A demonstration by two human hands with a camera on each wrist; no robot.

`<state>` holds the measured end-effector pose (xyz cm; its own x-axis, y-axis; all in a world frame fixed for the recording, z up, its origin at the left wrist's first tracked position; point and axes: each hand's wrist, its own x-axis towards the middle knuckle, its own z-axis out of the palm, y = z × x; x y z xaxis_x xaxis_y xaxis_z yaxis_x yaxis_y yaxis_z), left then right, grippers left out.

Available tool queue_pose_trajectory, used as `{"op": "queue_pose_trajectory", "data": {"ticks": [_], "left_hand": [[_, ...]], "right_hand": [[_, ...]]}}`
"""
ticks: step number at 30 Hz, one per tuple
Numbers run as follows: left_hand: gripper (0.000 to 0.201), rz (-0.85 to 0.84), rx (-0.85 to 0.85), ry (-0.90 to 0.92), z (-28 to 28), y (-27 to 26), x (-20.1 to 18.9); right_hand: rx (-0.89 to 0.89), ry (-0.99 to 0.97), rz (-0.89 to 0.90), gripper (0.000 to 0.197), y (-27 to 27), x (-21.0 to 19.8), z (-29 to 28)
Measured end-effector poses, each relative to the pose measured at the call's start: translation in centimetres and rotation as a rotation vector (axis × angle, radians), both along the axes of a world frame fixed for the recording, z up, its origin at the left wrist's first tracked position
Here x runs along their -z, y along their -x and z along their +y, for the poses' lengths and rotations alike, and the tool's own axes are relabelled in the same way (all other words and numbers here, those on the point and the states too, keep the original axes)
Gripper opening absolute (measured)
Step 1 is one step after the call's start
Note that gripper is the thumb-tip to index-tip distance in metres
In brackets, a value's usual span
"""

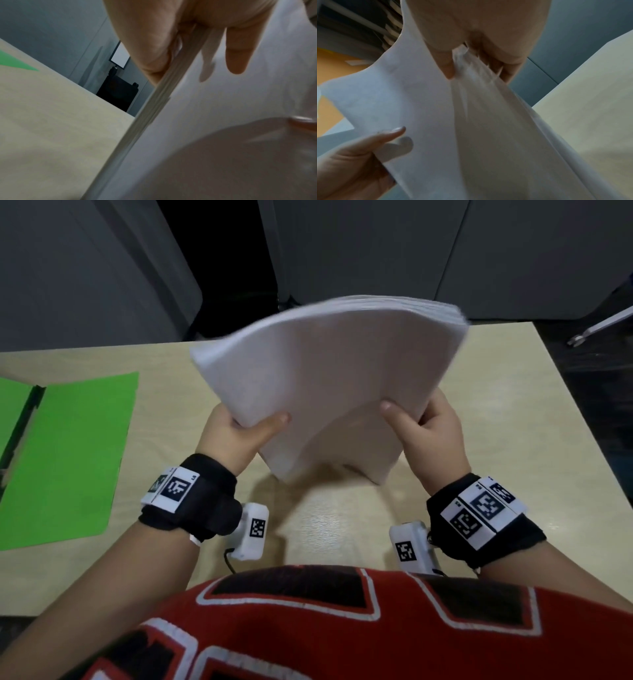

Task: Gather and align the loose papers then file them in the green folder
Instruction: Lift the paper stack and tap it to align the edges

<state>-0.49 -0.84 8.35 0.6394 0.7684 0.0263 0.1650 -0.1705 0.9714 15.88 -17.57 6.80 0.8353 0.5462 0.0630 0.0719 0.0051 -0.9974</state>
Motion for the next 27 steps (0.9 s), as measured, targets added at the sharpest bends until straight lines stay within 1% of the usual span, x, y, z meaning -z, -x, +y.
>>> {"op": "queue_pose_trajectory", "data": {"ticks": [2, 3, 4, 5, 7, 8, 10, 12, 15, 17, 18, 20, 21, 23, 24, 25, 26, 27], "left_hand": [[0.028, 0.086, 0.036, 0.025, -0.4, 0.0, 0.9], [0.024, 0.14, 0.045, 0.042, -0.7, 0.0, 1.3], [0.017, 0.186, 0.039, 0.055, -0.9, -0.1, 1.5], [0.01, 0.216, 0.019, 0.048, -1.0, -0.3, 1.4], [0.006, 0.205, -0.022, -0.001, -1.0, -0.4, 1.0], [0.008, 0.172, -0.036, -0.022, -1.0, -0.5, 0.5], [0.019, 0.117, -0.054, -0.072, -0.9, -0.5, -0.2], [0.021, 0.094, -0.076, -0.086, -0.8, -0.4, -0.2], [0.015, 0.147, -0.089, -0.032, -0.5, -0.3, 1.0], [0.006, 0.238, -0.041, -0.007, -0.6, -0.5, 1.7], [0.003, 0.255, -0.043, 0.003, -0.6, -0.6, 1.8], [0.003, 0.217, -0.115, 0.009, -0.2, -0.8, 1.6], [0.004, 0.186, -0.158, -0.006, 0.2, -0.8, 1.4], [0.005, 0.166, -0.201, -0.079, 1.0, -0.7, 0.7], [0.009, 0.171, -0.199, -0.139, 1.5, -0.7, 0.4], [0.012, 0.178, -0.185, -0.213, 1.9, -0.6, 0.1], [0.016, 0.19, -0.159, -0.313, 2.2, -0.4, -0.3], [0.019, 0.208, -0.12, -0.422, 2.5, -0.3, -0.7]], "right_hand": [[-0.032, 0.177, 0.005, 0.019, -0.2, 0.7, 0.2], [-0.042, 0.257, 0.002, 0.016, -0.2, 0.9, 0.3], [-0.056, 0.307, 0.001, 0.009, -0.1, 1.0, 0.4], [-0.07, 0.327, 0.004, 0.004, 0.1, 0.8, 0.4], [-0.065, 0.28, -0.025, 0.012, 0.3, 0.3, 0.3], [-0.041, 0.231, -0.049, 0.016, 0.3, 0.0, 0.2], [0.002, 0.134, -0.088, 0.017, 0.4, -0.6, 0.1], [0.012, 0.102, -0.104, 0.015, 0.2, -0.5, 0.2], [-0.02, 0.21, -0.092, 0.015, -0.2, 0.2, 0.3], [-0.04, 0.257, -0.04, 0.008, -0.4, 0.4, 0.3], [-0.051, 0.284, -0.022, 0.005, -0.4, 0.3, 0.3], [-0.086, 0.353, -0.025, 0.011, -0.7, 0.4, 0.3], [-0.121, 0.414, -0.062, 0.014, -0.8, 0.6, 0.2], [-0.167, 0.523, -0.144, 0.027, -0.8, 0.9, 0.1], [-0.17, 0.532, -0.151, 0.031, -0.8, 1.1, 0.1], [-0.155, 0.516, -0.135, 0.03, -0.8, 1.3, 0.1], [-0.118, 0.484, -0.128, 0.024, -0.8, 1.3, 0.2], [-0.064, 0.459, -0.125, 0.025, -0.8, 1.2, 0.3]]}}
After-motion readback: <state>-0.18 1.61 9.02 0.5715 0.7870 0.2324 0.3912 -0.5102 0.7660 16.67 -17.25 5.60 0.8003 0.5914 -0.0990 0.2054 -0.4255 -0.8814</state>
